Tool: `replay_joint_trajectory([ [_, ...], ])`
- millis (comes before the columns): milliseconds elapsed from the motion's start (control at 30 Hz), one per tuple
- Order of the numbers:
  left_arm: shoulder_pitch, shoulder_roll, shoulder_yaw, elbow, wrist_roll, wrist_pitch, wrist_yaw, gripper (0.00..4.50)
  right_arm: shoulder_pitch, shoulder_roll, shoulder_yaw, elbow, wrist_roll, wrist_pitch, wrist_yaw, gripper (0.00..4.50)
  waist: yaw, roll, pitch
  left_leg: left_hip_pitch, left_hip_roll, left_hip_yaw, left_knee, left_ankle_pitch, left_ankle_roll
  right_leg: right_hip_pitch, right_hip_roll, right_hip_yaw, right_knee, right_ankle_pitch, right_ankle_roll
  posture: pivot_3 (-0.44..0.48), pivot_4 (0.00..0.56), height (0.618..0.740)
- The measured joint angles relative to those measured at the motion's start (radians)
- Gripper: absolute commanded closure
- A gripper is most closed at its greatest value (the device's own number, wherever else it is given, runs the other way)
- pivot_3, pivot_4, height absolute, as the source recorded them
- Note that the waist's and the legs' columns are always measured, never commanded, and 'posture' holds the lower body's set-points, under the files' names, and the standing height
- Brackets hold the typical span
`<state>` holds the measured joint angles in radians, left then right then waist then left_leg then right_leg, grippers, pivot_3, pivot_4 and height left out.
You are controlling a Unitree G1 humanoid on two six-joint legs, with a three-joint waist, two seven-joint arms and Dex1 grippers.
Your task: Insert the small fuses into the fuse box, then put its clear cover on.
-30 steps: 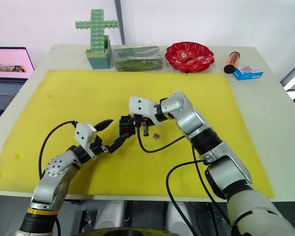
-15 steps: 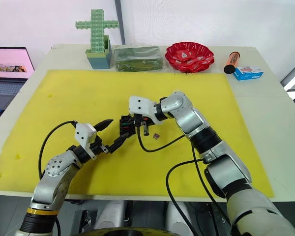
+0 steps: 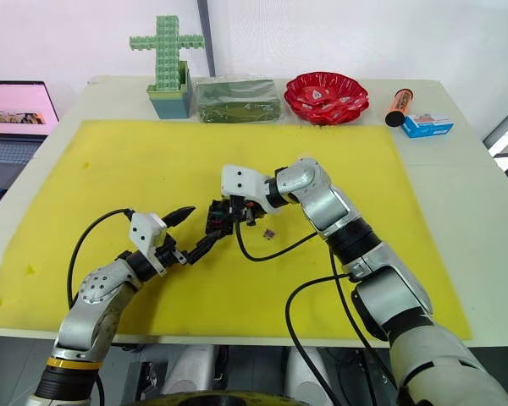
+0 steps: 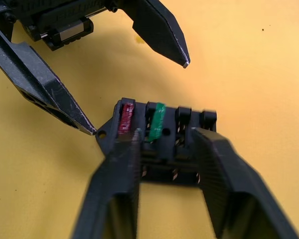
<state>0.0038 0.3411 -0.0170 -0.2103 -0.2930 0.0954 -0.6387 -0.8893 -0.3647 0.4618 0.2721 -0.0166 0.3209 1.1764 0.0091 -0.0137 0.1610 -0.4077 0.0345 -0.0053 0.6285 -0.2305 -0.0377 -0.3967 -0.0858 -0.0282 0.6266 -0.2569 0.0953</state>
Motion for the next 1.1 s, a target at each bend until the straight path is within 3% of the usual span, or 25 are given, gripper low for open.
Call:
replay_joint_trajectory([
  [567,-0.01,0.0,0.0,0.0,0.0,-0.001,-0.009,0.0,-0.001,-0.002,-0.066,-0.003,0.07,0.064,0.023,2.87,0.0,0.0,0.0,0.0,0.0,0.0,0.0,0.0,0.0,0.0,0.0,0.0,0.0,0.0,0.0,0.0,0.15,0.74],
  [667,-0.011,0.0,0.0,0.0,0.0,-0.001,-0.009,0.0,-0.001,-0.001,-0.08,-0.017,0.08,0.083,0.017,3.51,0.0,0.0,0.0,0.0,0.0,0.0,0.0,0.0,0.0,0.0,0.0,0.0,0.0,0.0,0.0,0.0,0.15,0.74],
  [767,-0.015,0.0,0.0,0.0,0.0,-0.001,-0.01,0.0,0.0,0.005,-0.082,-0.038,0.082,0.09,0.009,4.45,0.0,0.0,0.0,0.0,0.0,0.0,0.0,0.0,0.0,0.0,0.0,0.0,0.0,0.0,0.0,0.0,0.15,0.74],
  [1100,-0.018,0.001,0.0,0.0,0.0,-0.001,-0.01,0.0,0.023,0.012,-0.063,-0.05,0.078,0.102,0.004,4.45,-0.001,0.0,0.0,0.0,0.0,0.0,0.0,0.0,0.0,0.0,0.0,0.0,0.0,0.0,0.0,0.0,0.15,0.74],
])
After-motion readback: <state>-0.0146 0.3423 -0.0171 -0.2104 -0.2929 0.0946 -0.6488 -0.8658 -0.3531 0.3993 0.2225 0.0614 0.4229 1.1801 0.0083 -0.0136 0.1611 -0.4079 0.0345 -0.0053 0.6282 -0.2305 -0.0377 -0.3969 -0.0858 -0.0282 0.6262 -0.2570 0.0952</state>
